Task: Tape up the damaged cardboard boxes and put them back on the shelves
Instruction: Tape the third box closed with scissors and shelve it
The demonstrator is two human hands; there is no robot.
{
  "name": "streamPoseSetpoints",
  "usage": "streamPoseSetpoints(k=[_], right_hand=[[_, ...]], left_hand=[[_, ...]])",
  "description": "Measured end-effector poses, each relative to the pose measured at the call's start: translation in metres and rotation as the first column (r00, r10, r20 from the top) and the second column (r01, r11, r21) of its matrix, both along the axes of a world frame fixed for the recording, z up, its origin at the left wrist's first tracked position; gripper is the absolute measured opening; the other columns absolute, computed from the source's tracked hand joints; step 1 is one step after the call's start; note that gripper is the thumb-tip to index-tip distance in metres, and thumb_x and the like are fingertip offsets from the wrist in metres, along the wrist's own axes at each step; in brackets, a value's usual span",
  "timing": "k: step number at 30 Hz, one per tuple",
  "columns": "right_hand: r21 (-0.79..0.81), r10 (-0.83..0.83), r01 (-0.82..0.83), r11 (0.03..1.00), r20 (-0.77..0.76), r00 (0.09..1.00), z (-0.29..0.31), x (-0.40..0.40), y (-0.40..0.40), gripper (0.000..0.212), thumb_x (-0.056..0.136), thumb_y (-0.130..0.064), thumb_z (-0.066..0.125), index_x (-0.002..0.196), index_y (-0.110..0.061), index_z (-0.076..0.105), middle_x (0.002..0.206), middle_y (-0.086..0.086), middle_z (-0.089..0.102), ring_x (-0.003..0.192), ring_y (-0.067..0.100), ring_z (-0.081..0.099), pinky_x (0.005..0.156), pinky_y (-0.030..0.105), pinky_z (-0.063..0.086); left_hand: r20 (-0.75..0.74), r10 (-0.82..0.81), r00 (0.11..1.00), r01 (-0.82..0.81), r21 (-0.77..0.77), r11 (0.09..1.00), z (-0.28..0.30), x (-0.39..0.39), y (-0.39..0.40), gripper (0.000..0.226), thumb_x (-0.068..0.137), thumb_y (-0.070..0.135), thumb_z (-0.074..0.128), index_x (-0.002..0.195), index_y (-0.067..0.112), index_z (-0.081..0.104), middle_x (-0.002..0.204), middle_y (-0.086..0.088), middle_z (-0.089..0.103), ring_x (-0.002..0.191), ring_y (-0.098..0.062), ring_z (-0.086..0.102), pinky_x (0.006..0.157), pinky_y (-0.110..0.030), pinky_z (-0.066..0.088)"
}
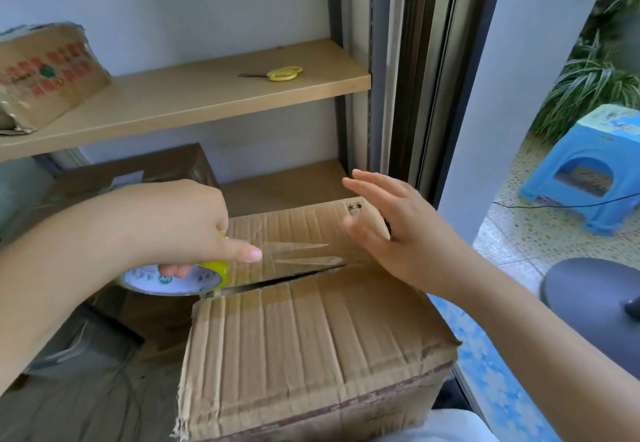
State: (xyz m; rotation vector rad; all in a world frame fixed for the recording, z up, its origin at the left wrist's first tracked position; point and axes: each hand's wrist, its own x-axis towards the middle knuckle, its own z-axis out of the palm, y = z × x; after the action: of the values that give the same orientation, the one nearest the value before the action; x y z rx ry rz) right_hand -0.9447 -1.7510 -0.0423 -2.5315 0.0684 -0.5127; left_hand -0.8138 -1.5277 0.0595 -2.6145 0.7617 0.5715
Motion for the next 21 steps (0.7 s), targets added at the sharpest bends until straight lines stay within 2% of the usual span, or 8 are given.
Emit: streamPoseSetpoints(k=[3,5,8,12,14,16,19,21], right_hand=[[-0.076,0.310,-0.334,0.939,-0.232,0.922,0.008,-0.002,0.026,0.119,0.067,-0.091,0.049,0.154,-0.040,-0.015,0.162,-0.016,-0.020,0.147,0.007,-0.025,0.121,0.049,-0.007],[-0.133,0.384,-0.429,0.894,-0.266,0.884,0.003,-0.007,0.038,0.137,0.054,-0.097,0.053,0.148,-0.039,-0.029,0.157,-0.016,-0.032,0.143,0.006,-0.032,0.117,0.045,-0.011],[-0.261,0.311,-0.388,0.884,-0.291,0.905,-0.005,-0.008,0.050,0.143,0.049,-0.103,0.044,0.146,-0.034,-0.035,0.156,-0.010,-0.038,0.142,0.008,-0.036,0.119,0.041,-0.008],[-0.336,0.105,-0.237,0.912,-0.369,0.924,0.005,-0.004,0.052,0.139,0.050,-0.105,0.033,0.139,-0.032,-0.045,0.152,-0.005,-0.044,0.137,0.011,-0.045,0.118,0.041,-0.021],[-0.385,0.130,-0.252,0.888,-0.317,0.939,0.014,-0.009,0.055,0.137,0.054,-0.104,0.030,0.146,-0.027,-0.037,0.158,-0.002,-0.034,0.143,0.017,-0.035,0.122,0.050,-0.010],[-0.429,0.219,-0.288,0.856,-0.204,0.954,0.018,-0.022,0.061,0.130,0.065,-0.099,0.028,0.156,-0.015,-0.012,0.165,0.007,-0.010,0.152,0.027,-0.011,0.120,0.055,0.005],[-0.546,0.406,-0.359,0.757,-0.038,0.913,0.008,-0.041,0.079,0.086,0.093,-0.057,0.047,0.157,-0.009,0.015,0.164,0.013,0.014,0.151,0.033,0.012,0.114,0.055,0.016],[-0.616,0.399,-0.349,0.706,-0.061,0.915,-0.002,-0.041,0.082,0.094,0.088,-0.060,0.054,0.156,-0.008,0.017,0.163,0.015,0.016,0.150,0.035,0.014,0.113,0.055,0.019]], left_hand=[[-0.039,0.009,0.999,-0.012,-0.089,0.996,0.007,0.002,0.005,0.073,0.073,0.088,0.043,0.064,0.017,0.059,0.050,0.006,0.067,0.039,-0.004,0.059,0.043,-0.012,0.037],[-0.057,-0.007,0.998,0.000,-0.130,0.992,0.012,0.004,0.009,0.073,0.072,0.087,0.043,0.064,0.016,0.060,0.050,0.005,0.067,0.042,-0.005,0.062,0.048,-0.014,0.042],[-0.079,-0.039,0.996,0.029,-0.125,0.992,0.017,0.005,0.015,0.065,0.078,0.081,0.047,0.071,0.018,0.061,0.052,0.006,0.068,0.044,-0.003,0.063,0.052,-0.017,0.045],[-0.147,-0.059,0.987,0.037,-0.150,0.988,0.022,0.005,0.024,0.058,0.081,0.075,0.048,0.075,0.019,0.059,0.055,0.006,0.069,0.047,-0.004,0.065,0.073,-0.025,0.053],[-0.134,-0.078,0.988,0.055,-0.168,0.984,0.023,0.004,0.029,0.062,0.077,0.080,0.047,0.075,0.019,0.059,0.054,0.007,0.069,0.046,-0.004,0.065,0.061,-0.022,0.049],[-0.088,-0.092,0.992,0.075,-0.184,0.980,0.023,0.005,0.034,0.064,0.075,0.082,0.046,0.074,0.019,0.057,0.052,0.008,0.068,0.044,-0.004,0.064,0.053,-0.022,0.047],[-0.053,-0.107,0.993,0.093,-0.216,0.972,0.021,0.007,0.039,0.066,0.074,0.084,0.044,0.071,0.019,0.054,0.051,0.008,0.067,0.043,-0.004,0.063,0.051,-0.023,0.045],[-0.056,-0.103,0.993,0.088,-0.230,0.969,0.020,0.007,0.040,0.067,0.073,0.085,0.044,0.071,0.019,0.055,0.051,0.009,0.067,0.043,-0.004,0.063,0.051,-0.023,0.044]])
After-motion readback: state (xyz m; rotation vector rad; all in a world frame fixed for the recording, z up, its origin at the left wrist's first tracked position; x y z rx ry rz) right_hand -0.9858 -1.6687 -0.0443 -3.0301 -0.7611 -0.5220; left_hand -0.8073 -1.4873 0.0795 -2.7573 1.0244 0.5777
